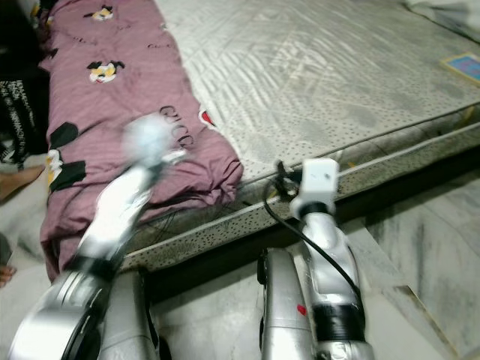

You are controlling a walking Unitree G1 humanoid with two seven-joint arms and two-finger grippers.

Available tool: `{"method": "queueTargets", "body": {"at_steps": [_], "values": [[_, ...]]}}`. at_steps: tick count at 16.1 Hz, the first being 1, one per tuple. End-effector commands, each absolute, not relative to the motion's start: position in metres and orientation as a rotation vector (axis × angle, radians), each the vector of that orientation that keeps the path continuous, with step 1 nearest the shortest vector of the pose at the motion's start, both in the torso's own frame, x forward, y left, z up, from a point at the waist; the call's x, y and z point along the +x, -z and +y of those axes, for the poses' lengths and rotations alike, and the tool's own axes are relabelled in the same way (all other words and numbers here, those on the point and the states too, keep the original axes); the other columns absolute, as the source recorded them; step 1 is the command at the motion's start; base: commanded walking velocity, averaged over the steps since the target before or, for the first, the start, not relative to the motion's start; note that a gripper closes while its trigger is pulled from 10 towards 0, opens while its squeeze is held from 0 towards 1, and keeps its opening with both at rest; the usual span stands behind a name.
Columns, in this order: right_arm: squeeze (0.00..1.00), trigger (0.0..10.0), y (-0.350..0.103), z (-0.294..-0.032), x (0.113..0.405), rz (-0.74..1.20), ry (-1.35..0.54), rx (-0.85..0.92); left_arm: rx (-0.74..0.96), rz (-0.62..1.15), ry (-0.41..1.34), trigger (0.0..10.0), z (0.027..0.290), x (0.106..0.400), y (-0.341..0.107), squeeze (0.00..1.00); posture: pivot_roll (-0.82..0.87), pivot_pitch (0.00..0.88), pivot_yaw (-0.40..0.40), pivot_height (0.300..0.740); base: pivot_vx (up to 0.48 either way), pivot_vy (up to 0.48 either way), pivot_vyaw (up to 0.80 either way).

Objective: Clean up the room

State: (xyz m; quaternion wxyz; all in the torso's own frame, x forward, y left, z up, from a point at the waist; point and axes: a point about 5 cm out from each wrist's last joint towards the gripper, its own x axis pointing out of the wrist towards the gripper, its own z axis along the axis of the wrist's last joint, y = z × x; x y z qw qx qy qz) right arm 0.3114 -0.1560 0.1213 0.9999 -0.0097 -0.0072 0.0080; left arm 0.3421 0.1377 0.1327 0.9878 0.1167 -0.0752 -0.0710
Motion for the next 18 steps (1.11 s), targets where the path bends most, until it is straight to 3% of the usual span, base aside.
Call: {"method": "queueTargets", "body": {"at_steps": [1,3,5,7,18], "values": [[0.0,10.0,-0.122,-0.147,0.318,-0.03,-0.031,-0.001,0.228,-0.122,0.007,10.0,0.166,0.33,-0.123,0.0,0.07,0.0,0.028,0.486,0.0,0.0,0.0],[0.0,10.0,-0.124,-0.137,0.328,-0.049,-0.035,0.029,0.197,-0.133,-0.12,10.0,0.201,0.309,-0.117,0.0,0.11,0.0,0.025,0.486,0.0,0.0,0.0],[0.0,10.0,-0.123,-0.131,0.331,-0.054,-0.049,0.062,0.194,-0.141,-0.172,10.0,0.21,0.3,-0.119,0.0,0.12,0.0,0.025,0.486,0.0,0.0,0.0],[0.0,10.0,-0.125,-0.125,0.33,-0.08,-0.073,0.11,0.182,-0.164,-0.176,10.0,0.208,0.3,-0.127,0.0,0.12,0.0,0.027,0.486,0.0,0.0,0.0],[0.0,10.0,-0.132,-0.121,0.333,-0.114,-0.076,0.176,0.174,-0.188,-0.157,10.0,0.19,0.305,-0.133,0.0,0.06,0.0,0.044,0.605,0.0,0.0,0.0]]}}
